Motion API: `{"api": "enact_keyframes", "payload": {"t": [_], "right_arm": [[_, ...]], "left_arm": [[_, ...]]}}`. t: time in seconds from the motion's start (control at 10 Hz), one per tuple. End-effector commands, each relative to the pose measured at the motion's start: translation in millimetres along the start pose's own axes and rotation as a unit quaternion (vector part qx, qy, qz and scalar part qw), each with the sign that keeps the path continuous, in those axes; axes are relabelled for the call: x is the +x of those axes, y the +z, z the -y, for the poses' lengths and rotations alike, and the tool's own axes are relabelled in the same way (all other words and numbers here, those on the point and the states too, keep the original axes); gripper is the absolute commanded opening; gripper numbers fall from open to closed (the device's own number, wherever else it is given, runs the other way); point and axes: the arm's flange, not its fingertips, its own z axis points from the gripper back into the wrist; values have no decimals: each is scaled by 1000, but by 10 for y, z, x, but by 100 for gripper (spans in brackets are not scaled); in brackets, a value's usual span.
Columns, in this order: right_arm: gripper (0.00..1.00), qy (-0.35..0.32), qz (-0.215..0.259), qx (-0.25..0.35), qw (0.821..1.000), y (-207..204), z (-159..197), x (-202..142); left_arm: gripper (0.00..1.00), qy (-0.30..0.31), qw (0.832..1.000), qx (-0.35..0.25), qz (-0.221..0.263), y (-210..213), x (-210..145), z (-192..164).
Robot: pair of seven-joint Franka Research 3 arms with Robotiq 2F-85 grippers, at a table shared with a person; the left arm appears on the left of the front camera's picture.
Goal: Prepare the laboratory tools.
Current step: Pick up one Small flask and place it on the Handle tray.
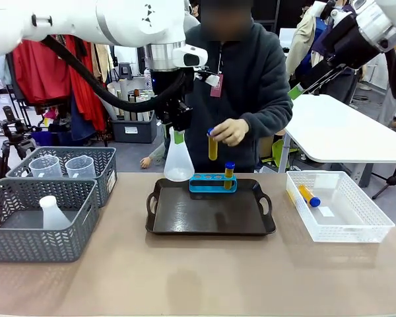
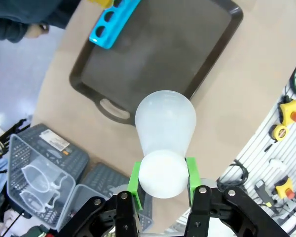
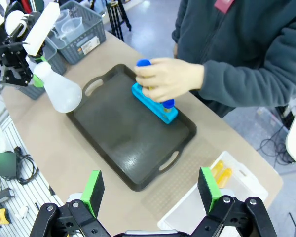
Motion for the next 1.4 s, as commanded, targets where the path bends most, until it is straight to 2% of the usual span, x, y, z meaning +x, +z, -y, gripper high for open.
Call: {"api": "enact_keyframes", "payload": {"t": [0.0,0.5,0.8,1.3], "right_arm": [[100,0,3,3,1000,10,3,5],[100,0,3,3,1000,10,3,5],[100,0,3,3,1000,10,3,5],[100,0,3,3,1000,10,3,5]], "left_arm": [[0,7,1000,-13,10,153,-135,-62],[0,55,998,-6,8,238,-495,-323],[0,68,998,-7,6,220,-502,-376],[0,56,998,2,1,273,-414,-395]]}}
